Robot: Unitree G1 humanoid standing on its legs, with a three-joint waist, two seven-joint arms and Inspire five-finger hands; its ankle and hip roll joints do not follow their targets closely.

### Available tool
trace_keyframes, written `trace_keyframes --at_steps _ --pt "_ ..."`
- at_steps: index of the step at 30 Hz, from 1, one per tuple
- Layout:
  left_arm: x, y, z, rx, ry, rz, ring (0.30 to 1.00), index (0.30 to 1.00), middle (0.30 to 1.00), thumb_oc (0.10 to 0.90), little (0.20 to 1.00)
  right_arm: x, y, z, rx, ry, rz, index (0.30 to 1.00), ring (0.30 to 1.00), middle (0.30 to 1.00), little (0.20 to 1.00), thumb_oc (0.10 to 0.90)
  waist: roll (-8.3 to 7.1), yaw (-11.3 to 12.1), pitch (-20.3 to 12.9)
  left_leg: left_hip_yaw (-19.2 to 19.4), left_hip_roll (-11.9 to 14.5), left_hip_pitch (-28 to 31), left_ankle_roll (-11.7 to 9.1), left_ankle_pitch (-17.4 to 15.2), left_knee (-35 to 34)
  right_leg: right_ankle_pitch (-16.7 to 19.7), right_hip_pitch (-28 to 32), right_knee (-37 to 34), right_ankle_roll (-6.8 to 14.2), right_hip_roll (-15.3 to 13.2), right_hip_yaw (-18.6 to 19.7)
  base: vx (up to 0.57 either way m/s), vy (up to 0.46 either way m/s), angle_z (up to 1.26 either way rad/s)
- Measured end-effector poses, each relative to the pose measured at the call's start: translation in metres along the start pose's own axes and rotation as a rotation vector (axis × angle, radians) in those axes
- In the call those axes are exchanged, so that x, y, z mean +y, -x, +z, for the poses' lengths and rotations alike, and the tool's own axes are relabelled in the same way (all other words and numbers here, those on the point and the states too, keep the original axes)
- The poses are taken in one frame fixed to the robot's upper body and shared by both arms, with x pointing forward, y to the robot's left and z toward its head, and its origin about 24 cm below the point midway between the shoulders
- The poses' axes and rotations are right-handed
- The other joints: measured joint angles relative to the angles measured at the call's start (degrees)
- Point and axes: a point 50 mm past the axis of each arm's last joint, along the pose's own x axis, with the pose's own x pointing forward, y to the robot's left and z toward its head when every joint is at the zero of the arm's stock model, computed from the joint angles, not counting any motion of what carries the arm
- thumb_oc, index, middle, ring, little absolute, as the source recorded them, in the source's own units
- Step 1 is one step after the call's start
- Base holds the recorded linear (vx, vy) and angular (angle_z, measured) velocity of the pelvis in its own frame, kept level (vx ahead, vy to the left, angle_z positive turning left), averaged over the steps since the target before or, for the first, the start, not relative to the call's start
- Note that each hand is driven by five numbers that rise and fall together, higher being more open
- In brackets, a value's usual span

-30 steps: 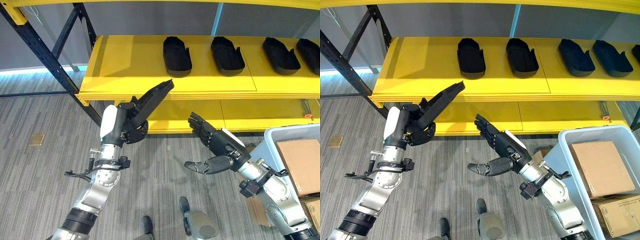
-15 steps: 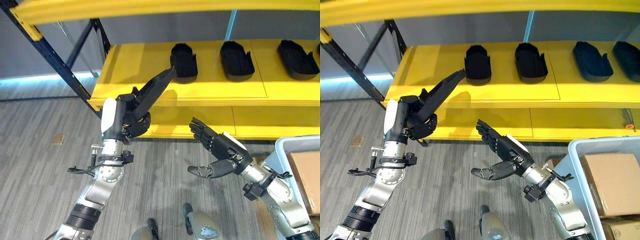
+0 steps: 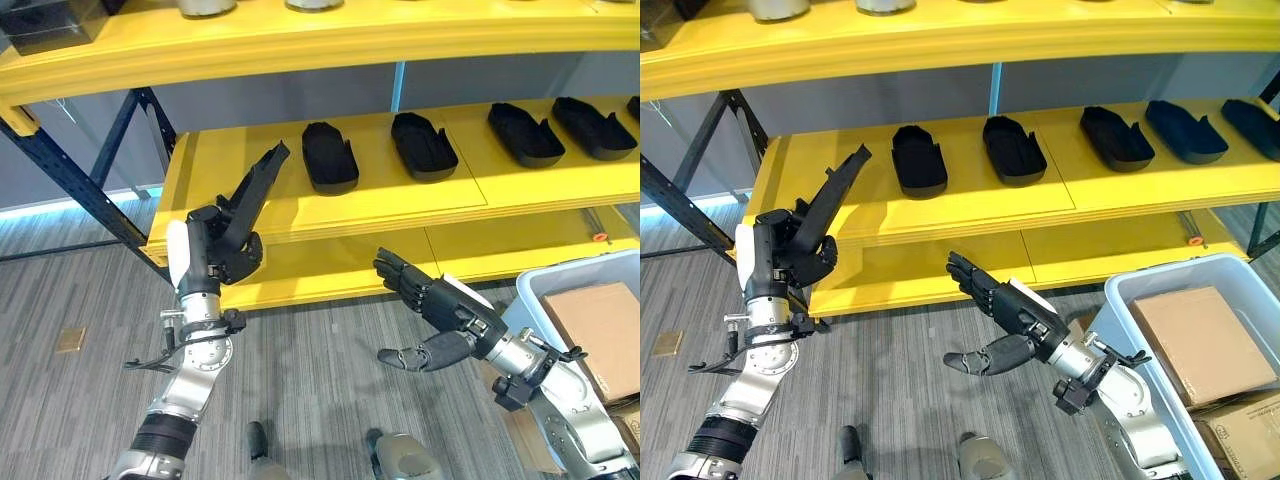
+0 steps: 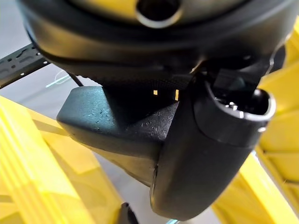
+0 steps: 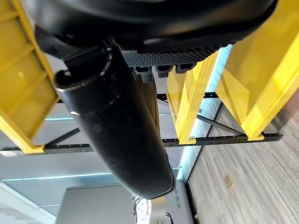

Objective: Move parts from the plastic box to the shelf.

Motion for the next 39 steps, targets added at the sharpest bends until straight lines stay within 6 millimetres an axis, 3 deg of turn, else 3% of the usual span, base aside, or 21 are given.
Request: trace_keyframes --at_steps 1,3,7,9,14,21,26,30,31,32,33,34,36,38,39 --pt "-0.002 0.0 0.001 0.002 0.006 0.001 0.3 0.3 0.3 0.4 0.3 0.004 0.001 -0.005 0.008 -0.027 -0.008 1.0 1.0 1.0 1.0 0.9 -1.86 0.24 -0.43 1.37 -1.66 0.31 -0.67 2.49 0.73 -1.33 -0.13 0.98 1.36 -2.08 0.98 0.27 0.139 -0.15" --pt "-0.003 0.001 0.001 0.006 0.009 0.005 0.3 0.3 0.3 0.4 0.3 0.009 0.001 -0.009 0.016 -0.043 0.009 1.0 1.0 1.0 1.0 0.9 -3.42 0.35 -1.41 2.58 -4.72 0.55 -2.32 4.2 0.86 -1.39 0.68 -0.47 2.44 -5.52 1.44 0.25 0.107 -0.05" --pt "0.001 -0.005 0.008 -0.005 0.0 0.024 0.3 0.3 0.3 0.4 0.3 0.02 -0.008 -0.012 -0.008 -0.092 0.006 1.0 1.0 1.0 1.0 0.9 -3.47 1.04 -1.49 2.97 -9.15 1.38 -2.1 5.59 -0.63 1.73 4.65 -7.9 5.97 -10.66 0.38 0.24 0.065 0.12" --pt "0.006 -0.01 0.012 -0.033 -0.021 0.042 0.3 0.3 0.3 0.4 0.3 0.023 -0.011 -0.013 -0.018 -0.106 0.001 1.0 1.0 1.0 1.0 0.9 -3.47 2.19 -1.49 3.37 -9.41 1.28 -1.54 5.99 -1.24 3.17 5.48 -10.38 7.47 -11.07 -0.3 0.17 0.043 -0.02" --pt "0.007 -0.019 0.02 -0.077 -0.071 0.052 0.3 0.3 0.3 0.4 0.3 0.02 -0.015 -0.011 -0.016 -0.096 -0.006 1.0 1.0 1.0 1.0 0.9 -3.46 2.6 -1.5 3.63 -9.09 0.66 -1.96 5.71 -1.28 4.12 5.85 -12.8 7.3 -10.6 -0.63 0.15 0.065 -0.03" --pt "-0.002 -0.045 0.05 -0.206 -0.087 0.003 0.3 0.3 0.3 0.4 0.3 0.022 -0.019 -0.009 0.004 -0.074 0.057 1.0 1.0 1.0 1.0 0.9 -3.55 3.78 -1.54 3.81 -9.11 -4.11 -1.74 2.76 4.51 5.78 4.29 -14.15 7.26 -10.9 -0.5 0.13 0.127 -0.05" --pt "-0.005 -0.05 0.048 -0.195 -0.096 -0.037 0.3 0.3 0.3 0.4 0.3 0.021 -0.024 -0.004 -0.012 -0.053 0.08 1.0 1.0 1.0 1.0 0.9 -3.45 4.38 -1.59 4.3 -9.65 -4.94 0.17 -2.4 11.03 6.8 -0.15 -2.97 5.7 -11.13 -2.4 0.15 0.231 -0.16" --pt "-0.01 -0.046 0.044 -0.176 -0.092 -0.082 0.3 0.3 0.3 0.4 0.3 0.023 -0.024 -0.004 -0.008 -0.054 0.095 1.0 1.0 1.0 1.0 0.9 -3.37 5.68 -1.63 6.03 -11.41 -6.24 3.32 -6.99 17.16 11.25 -7.96 10.0 0.68 -13.7 -4.16 0.13 0.115 -0.41" --pt "-0.01 -0.044 0.043 -0.173 -0.094 -0.088 0.3 0.3 0.3 0.4 0.3 0.024 -0.024 -0.005 -0.008 -0.055 0.111 1.0 1.0 1.0 1.0 0.9 -3.37 5.59 -1.62 6.68 -11.91 -5.55 4.06 -7.45 17.05 13.95 -8.9 11.02 1.02 -14.23 -4.14 0.22 -0.06 -0.6" --pt "-0.006 -0.042 0.041 -0.162 -0.096 -0.078 0.3 0.3 0.3 0.4 0.3 0.027 -0.024 -0.005 -0.01 -0.062 0.137 1.0 1.0 1.0 1.0 0.9 -3.37 6.22 -1.45 7.08 -12.02 -4.5 5.17 -7.21 16.01 12.96 -13.46 17.47 3.89 -12.92 -3.46 0.17 -0.11 -0.45" --pt "-0.006 -0.04 0.039 -0.152 -0.098 -0.078 0.3 0.3 0.3 0.4 0.3 0.028 -0.024 -0.006 -0.006 -0.066 0.148 1.0 1.0 1.0 1.0 0.9 -3.13 6.12 -1.43 7.17 -11.71 -3.98 5.58 -6.96 15.29 11.11 -13.64 17.65 3.88 -12.04 -3.52 0.19 -0.148 -0.33" --pt "-0.006 -0.04 0.037 -0.137 -0.106 -0.078 0.3 0.3 0.3 0.4 0.3 0.03 -0.024 -0.007 0.0 -0.069 0.173 1.0 1.0 1.0 1.0 0.9 -3.2 5.91 -1.41 7.19 -11.7 -2.9 5.93 -6.45 13.84 8.33 -13.78 15.42 4.23 -10.16 -4.61 0.18 -0.151 -0.08" --pt "-0.005 -0.039 0.037 -0.136 -0.103 -0.072 0.3 0.3 0.3 0.4 0.3 0.032 -0.024 -0.003 -0.016 -0.062 0.198 1.0 1.0 1.0 1.0 0.9 -3.56 5.68 -1.53 7.23 -12.41 -1.71 6.18 -6.12 10.33 6.81 -12.86 1.22 4.45 -7.44 -7.7 0.32 -0.253 0.08" --pt "-0.008 -0.038 0.037 -0.136 -0.097 -0.077 0.3 0.3 0.3 0.4 0.3 0.035 -0.025 0.002 -0.034 -0.057 0.218 1.0 1.0 1.0 1.0 0.9 -3.4 4.44 -1.39 5.96 -13.73 -1.5 7.62 -5.19 8.45 9.34 -11.5 -14.47 6.37 -6.86 -8.5 0.26 -0.209 0.34" --pt "-0.009 -0.037 0.037 -0.134 -0.095 -0.081 0.3 0.3 0.3 0.4 0.3 0.036 -0.026 0.002 -0.034 -0.062 0.221 1.0 1.0 1.0 1.0 0.9 -3.42 4.16 -1.32 5.42 -14.14 -1.44 8.01 -4.93 8.4 10.89 -11.5 -18.12 6.65 -6.9 -7.94 0.2 -0.169 0.38"
